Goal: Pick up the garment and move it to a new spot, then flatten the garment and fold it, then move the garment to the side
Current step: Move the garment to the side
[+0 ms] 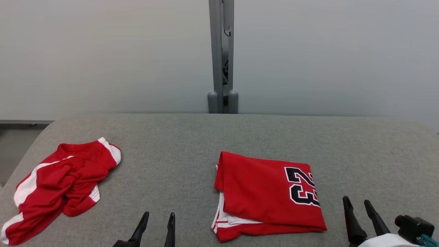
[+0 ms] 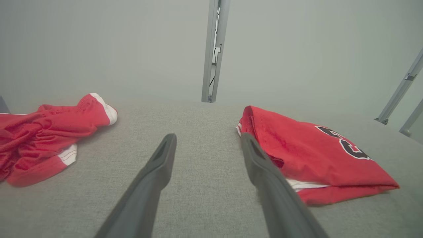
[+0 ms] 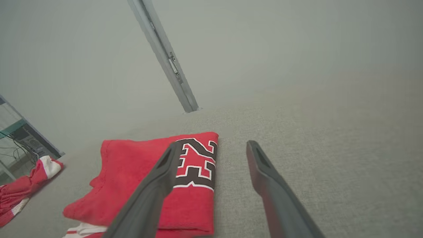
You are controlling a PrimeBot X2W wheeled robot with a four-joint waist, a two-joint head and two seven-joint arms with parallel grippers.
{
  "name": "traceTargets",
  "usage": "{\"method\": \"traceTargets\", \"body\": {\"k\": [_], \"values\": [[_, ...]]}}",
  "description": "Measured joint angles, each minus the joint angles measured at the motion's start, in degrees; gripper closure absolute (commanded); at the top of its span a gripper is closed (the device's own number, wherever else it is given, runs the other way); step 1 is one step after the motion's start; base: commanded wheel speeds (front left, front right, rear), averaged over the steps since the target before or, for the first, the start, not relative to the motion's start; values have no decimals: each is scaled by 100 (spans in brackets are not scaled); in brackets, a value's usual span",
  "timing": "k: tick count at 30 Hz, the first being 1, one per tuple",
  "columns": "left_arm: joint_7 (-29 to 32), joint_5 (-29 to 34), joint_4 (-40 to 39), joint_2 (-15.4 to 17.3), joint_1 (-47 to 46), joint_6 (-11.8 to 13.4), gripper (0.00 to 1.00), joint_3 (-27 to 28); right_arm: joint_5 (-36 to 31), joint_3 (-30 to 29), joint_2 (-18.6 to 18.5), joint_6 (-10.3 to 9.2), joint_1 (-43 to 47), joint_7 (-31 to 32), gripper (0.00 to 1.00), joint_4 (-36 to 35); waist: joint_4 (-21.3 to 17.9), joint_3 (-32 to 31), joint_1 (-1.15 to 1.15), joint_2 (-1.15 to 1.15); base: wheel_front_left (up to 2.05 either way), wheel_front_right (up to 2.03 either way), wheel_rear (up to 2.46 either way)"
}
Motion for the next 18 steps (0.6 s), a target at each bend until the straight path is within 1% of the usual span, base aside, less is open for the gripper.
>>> {"method": "traceTargets", "body": {"k": [3,7,8,9,11,13,18], "values": [[-1,16,14,0,-36,-42,0,-55,801,29,-42,-1,-289,81,0,498,202,103,0,0,0,0,0],[-1,16,10,0,-114,-46,0,-63,1679,171,-216,0,-722,307,0,927,510,257,0,0,0,0,0],[-1,26,7,-1,-122,-46,0,-62,1794,190,-288,0,-817,379,0,1076,586,299,0,0,0,0,0],[-1,26,7,-1,-122,-46,0,-62,1794,190,-288,0,-817,379,0,1076,586,299,0,0,0,0,0],[0,30,7,1,-139,-52,0,-47,1964,249,-428,0,-979,517,0,1361,732,387,0,0,0,0,0],[-1,31,3,1,-184,-70,0,-35,2205,264,-479,-1,-1139,654,0,1613,869,475,0,0,0,0,0],[0,42,-19,2,-226,-91,0,-20,2354,450,-614,0,-1518,812,0,2175,1149,689,0,0,0,0,0]]}}
